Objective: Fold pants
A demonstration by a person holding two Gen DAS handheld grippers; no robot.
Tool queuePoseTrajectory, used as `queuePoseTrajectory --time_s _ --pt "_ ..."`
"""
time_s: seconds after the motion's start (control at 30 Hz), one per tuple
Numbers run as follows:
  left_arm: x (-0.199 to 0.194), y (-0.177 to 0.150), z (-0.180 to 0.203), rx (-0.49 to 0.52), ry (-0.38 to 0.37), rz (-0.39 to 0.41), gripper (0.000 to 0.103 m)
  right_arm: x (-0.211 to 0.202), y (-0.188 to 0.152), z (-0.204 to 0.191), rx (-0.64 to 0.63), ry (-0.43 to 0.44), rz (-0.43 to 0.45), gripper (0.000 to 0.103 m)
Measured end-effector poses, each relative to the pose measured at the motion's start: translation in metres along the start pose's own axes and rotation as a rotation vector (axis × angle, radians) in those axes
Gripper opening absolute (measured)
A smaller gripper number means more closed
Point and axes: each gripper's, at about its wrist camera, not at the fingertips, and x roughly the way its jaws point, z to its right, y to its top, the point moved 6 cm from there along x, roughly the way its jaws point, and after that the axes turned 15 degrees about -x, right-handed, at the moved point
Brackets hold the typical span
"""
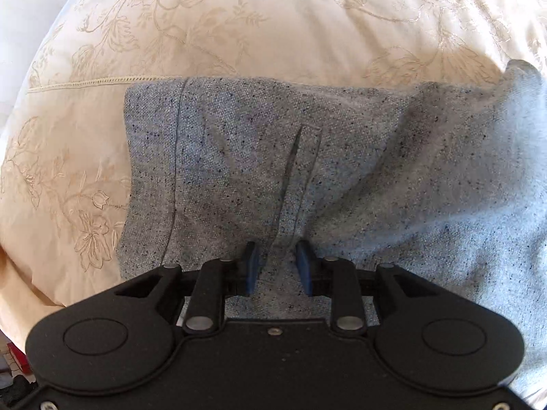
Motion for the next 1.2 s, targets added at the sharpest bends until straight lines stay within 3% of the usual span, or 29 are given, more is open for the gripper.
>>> queuePoseTrajectory --time_s 0.13,0.27,0.37,0.5,0.7,0.83,0.9,1.0,1.03,1.13,1.2 --pt "0.004 0.014 0.001 0.01 0.013 -0.012 0.039 -0.006 -0.028 0.061 0.137 -0.101 -0.079 0.021" --pt "0.004 0.017 0.009 0.024 0.047 -0.015 0.038 0.0 -0.065 0.093 0.169 -0.114 -0.211 0.021" --pt "-0.004 0.019 0.015 0.029 0.07 -0.004 0.038 -0.002 -0.091 0.084 0.125 -0.029 -0.289 0.021" --pt "-0.032 0.022 0.027 -0.009 0.088 0.034 0.035 -0.017 -0.116 0.047 0.017 0.05 -0.32 0.021" --pt "-0.081 0.039 0.096 0.071 -0.036 0.139 0.035 -0.029 -0.129 0.034 0.08 0.066 -0.293 0.021" --pt "-0.082 0.044 0.162 0.179 -0.209 0.092 0.036 -0.04 -0.111 0.05 0.148 0.042 -0.217 0.021" --pt "-0.066 0.045 0.185 0.235 -0.231 0.079 0.038 -0.041 -0.109 0.059 0.163 0.033 -0.215 0.021" --pt "-0.029 0.063 0.194 0.214 -0.107 0.079 0.038 -0.04 -0.112 0.067 0.162 -0.004 -0.229 0.021" --pt "-0.013 0.071 0.191 0.18 -0.097 0.054 0.038 -0.04 -0.115 0.071 0.164 -0.029 -0.239 0.021" --pt "-0.012 0.088 0.184 0.079 -0.166 0.016 0.038 -0.04 -0.132 0.102 0.238 -0.189 -0.304 0.017" --pt "-0.032 0.089 0.178 0.085 -0.168 0.072 0.037 -0.046 -0.139 0.11 0.258 -0.243 -0.31 0.014"
